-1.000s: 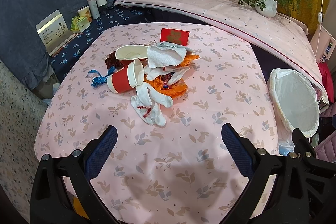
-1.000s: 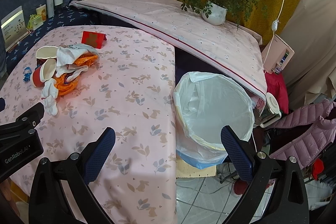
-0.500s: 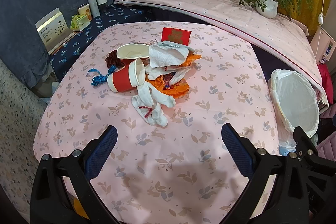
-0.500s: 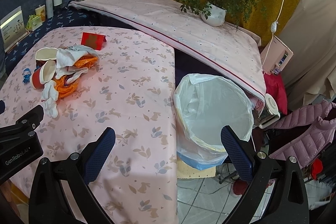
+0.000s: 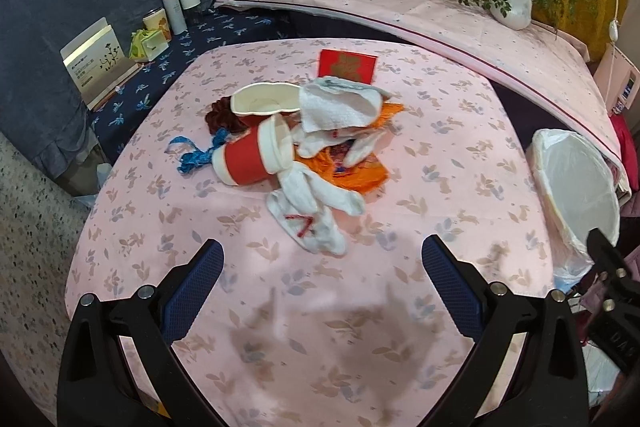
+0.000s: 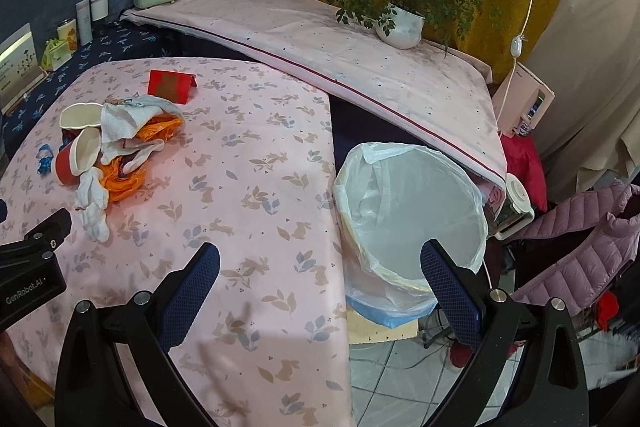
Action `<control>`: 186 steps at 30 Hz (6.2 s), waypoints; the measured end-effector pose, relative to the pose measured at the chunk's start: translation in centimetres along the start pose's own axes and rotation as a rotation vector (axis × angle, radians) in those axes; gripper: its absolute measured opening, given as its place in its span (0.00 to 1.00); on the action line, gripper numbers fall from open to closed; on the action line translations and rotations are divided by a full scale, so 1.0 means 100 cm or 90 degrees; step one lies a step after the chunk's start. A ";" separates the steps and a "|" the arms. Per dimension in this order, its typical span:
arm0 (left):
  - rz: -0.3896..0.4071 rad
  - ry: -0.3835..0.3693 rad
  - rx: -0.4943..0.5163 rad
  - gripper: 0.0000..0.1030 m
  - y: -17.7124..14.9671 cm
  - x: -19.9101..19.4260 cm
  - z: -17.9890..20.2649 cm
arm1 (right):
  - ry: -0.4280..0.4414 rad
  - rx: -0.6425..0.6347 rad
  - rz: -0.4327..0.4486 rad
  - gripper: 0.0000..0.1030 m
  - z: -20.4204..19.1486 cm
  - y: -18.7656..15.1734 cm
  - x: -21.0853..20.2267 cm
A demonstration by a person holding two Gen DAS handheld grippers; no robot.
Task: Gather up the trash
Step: 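Move the right tool to the pile and grasp the orange plastic bag, then carry the orange bag with the right tool over the bin and release, then return the right tool to the pile above the white tissue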
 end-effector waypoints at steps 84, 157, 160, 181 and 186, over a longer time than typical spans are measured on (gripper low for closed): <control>-0.051 -0.217 0.010 0.14 0.012 0.030 -0.002 | 0.263 0.085 -0.003 0.03 -0.079 0.033 0.019; 0.015 -0.185 0.042 0.67 0.083 0.046 0.086 | 0.122 0.146 0.003 0.54 0.029 0.079 0.061; 0.018 -0.160 0.027 0.71 0.081 0.048 0.062 | 0.137 0.134 0.002 0.55 0.010 0.079 0.057; -0.033 -0.045 -0.097 0.85 0.059 0.098 -0.086 | 0.205 0.035 -0.027 0.59 -0.120 0.081 0.050; -0.056 -0.040 -0.120 0.85 0.055 0.116 -0.105 | 0.215 0.020 -0.040 0.59 -0.144 0.081 0.057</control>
Point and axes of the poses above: each gripper's, at about its wrist camera, not at the fingertips, and x roughly the way its jaws point, z to its right, y to its top, the point moved 6 cm from there along x, roughly the way its jaws point, and after that the axes turned 5 degrees about -z, right-handed, at the moved point
